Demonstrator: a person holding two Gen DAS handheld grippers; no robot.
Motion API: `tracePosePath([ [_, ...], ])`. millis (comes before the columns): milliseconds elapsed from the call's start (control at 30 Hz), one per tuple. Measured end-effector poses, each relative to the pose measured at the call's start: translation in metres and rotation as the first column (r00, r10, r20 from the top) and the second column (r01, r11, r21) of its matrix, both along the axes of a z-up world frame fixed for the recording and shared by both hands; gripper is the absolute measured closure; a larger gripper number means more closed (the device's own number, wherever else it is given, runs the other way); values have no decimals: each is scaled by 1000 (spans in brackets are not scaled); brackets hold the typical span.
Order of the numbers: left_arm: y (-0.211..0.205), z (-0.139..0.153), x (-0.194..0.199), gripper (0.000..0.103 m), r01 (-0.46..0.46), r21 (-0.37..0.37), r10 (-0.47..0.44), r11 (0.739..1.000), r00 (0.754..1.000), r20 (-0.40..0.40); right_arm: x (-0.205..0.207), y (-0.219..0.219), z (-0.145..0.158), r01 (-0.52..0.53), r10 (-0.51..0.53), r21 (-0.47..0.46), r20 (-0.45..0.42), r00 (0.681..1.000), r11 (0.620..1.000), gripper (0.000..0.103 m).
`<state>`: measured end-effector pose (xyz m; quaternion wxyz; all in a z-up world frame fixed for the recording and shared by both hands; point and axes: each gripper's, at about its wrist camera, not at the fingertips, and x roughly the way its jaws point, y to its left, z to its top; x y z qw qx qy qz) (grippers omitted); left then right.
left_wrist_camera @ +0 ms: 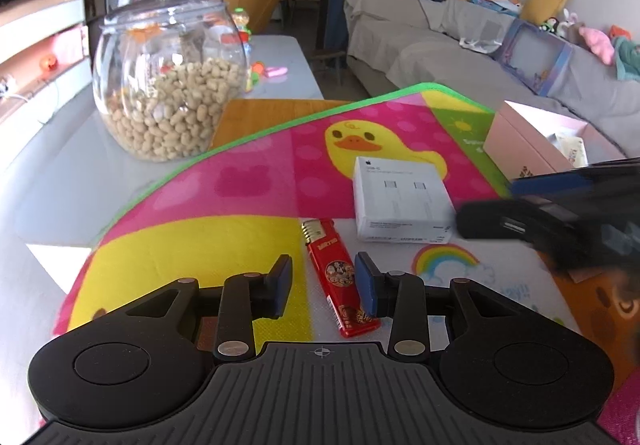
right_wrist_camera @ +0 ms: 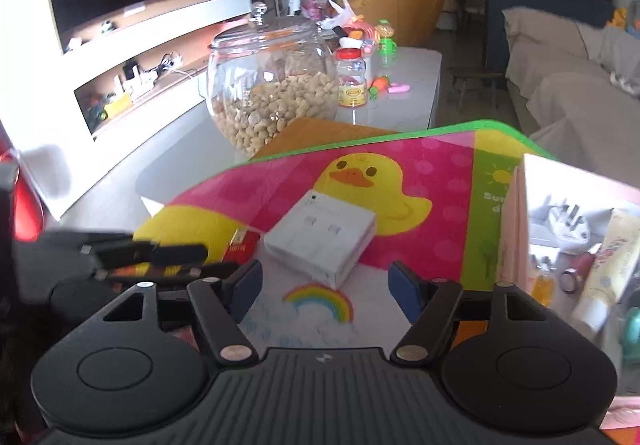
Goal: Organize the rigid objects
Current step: 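Grasp the red tube with the left tool while the right tool grasps the white cable box, then drop the red tube into the pink box with left tool while right drops cable box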
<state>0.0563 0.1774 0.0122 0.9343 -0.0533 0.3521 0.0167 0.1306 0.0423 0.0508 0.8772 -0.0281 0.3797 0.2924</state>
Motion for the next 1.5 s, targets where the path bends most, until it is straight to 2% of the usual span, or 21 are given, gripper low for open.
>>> tracePosePath([
  [67, -1, -3, 5, 64, 23, -12, -23, 1000, 1000, -17, 23, 13, -9, 43, -41, 29, -77, 996, 999, 30],
  [167, -7, -6, 7, 66, 38, 29, -38, 999, 999, -17, 50, 29, -24, 112, -104, 39, -167, 980, 993, 30],
  [233, -4, -7, 6, 66, 40, 10, -40, 999, 999, -11, 64, 41, -32, 129, -120, 29, -208, 971, 991, 27],
  [267, -2, -7, 6, 67, 38, -8, -38, 999, 999, -10, 67, 48, -33, 124, -117, 26, -188, 975, 992, 22],
  [400, 3, -6, 8, 68, 26, -43, -27, 999, 999, -22, 72, 69, -38, 64, -71, -67, -116, 991, 996, 22],
  [533, 3, -4, 9, 68, 22, -59, -24, 998, 999, -34, 57, 61, -36, -11, 5, -86, -72, 997, 996, 33],
  [600, 1, -5, 9, 67, 25, -51, -27, 998, 999, -34, 48, 51, -29, -19, 14, -84, -57, 998, 996, 33],
  [667, -3, -6, 8, 67, 42, -17, -42, 999, 999, -30, 35, 39, -14, -28, 27, -53, -18, 999, 998, 33],
  [767, -2, -6, 7, 68, 30, -24, -31, 999, 999, -23, 6, 10, 18, -57, 56, 11, 55, 997, 998, 34],
  [833, 2, -6, 6, 76, 4, -43, -5, 999, 1000, -19, -19, -12, 31, -76, 72, 31, 98, 993, 997, 34],
  [900, 3, -7, 5, 77, -4, -46, 3, 999, 1000, -6, -42, -36, 35, -82, 78, 36, 106, 991, 996, 34],
  [967, -4, -7, -1, 77, 14, 3, -14, 1000, 1000, 9, -63, -61, 32, -65, 62, 39, 87, 994, 997, 34],
  [1067, -19, -5, -17, 77, 98, 18, -98, 995, 995, 12, -92, -100, 26, -17, 13, 46, 75, 997, 999, 33],
  [1200, -61, -1, -58, 77, 246, 48, -245, 968, 969, -22, -129, -139, 13, 55, -57, 18, 105, 993, 998, 33],
  [1367, -121, 5, -111, 77, 451, -16, -451, 892, 890, -70, -154, -184, 1, 133, -136, 38, 95, 986, 990, 33],
  [1433, -139, 13, -119, 77, 496, -21, -496, 868, 865, -74, -161, -201, -2, 176, -180, 51, 93, 979, 983, 33],
  [1500, -154, 26, -115, 77, 514, -2, -513, 858, 857, -54, -167, -216, -2, 213, -219, 61, 101, 971, 975, 33],
])
